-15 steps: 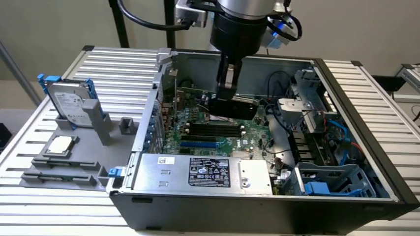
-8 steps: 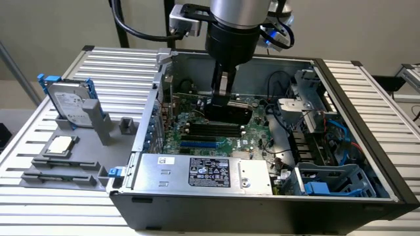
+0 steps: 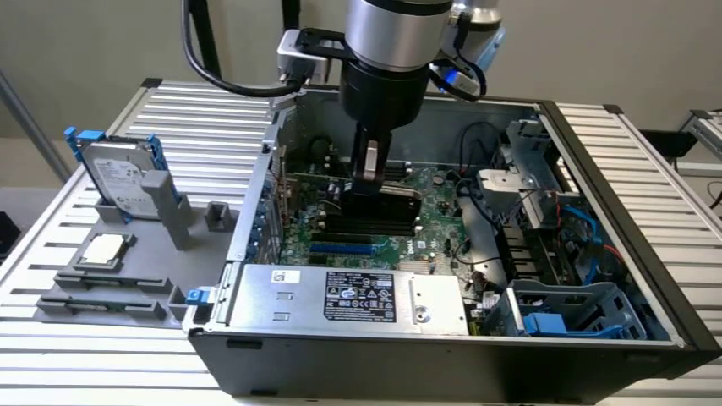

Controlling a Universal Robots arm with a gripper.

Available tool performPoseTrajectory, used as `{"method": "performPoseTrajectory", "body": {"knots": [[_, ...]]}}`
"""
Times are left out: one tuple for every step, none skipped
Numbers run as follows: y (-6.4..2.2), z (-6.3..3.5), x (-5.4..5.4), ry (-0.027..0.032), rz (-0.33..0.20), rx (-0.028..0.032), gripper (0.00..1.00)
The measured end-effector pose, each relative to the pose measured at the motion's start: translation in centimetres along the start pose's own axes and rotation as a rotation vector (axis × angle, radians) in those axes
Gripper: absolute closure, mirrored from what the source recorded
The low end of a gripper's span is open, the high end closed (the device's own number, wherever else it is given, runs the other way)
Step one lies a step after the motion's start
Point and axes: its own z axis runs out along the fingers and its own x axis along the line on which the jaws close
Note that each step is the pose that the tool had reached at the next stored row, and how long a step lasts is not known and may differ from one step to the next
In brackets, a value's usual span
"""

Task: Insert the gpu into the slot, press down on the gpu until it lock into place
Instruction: 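Insert the gpu into the slot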

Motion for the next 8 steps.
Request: {"method": "performPoseTrajectory", "body": {"knots": [[0.09, 0.18, 0.0, 0.0000, -0.004, 0.0006, 0.74], [0.13, 0.37, 0.1, -0.0003, -0.005, 0.0017, 0.74], [0.13, 0.57, 0.1, -0.0005, -0.006, 0.0030, 0.74], [0.13, 0.74, 0.1, -0.0004, -0.006, 0.0041, 0.74], [0.13, 0.92, 0.1, -0.0006, -0.006, 0.0052, 0.74], [0.13, 1.10, 0.1, -0.0007, -0.006, 0.0057, 0.74], [0.15, 1.29, 0.1, -0.0007, -0.006, 0.0060, 0.74], [0.17, 1.48, 0.1, -0.0009, -0.006, 0.0063, 0.74]]}}
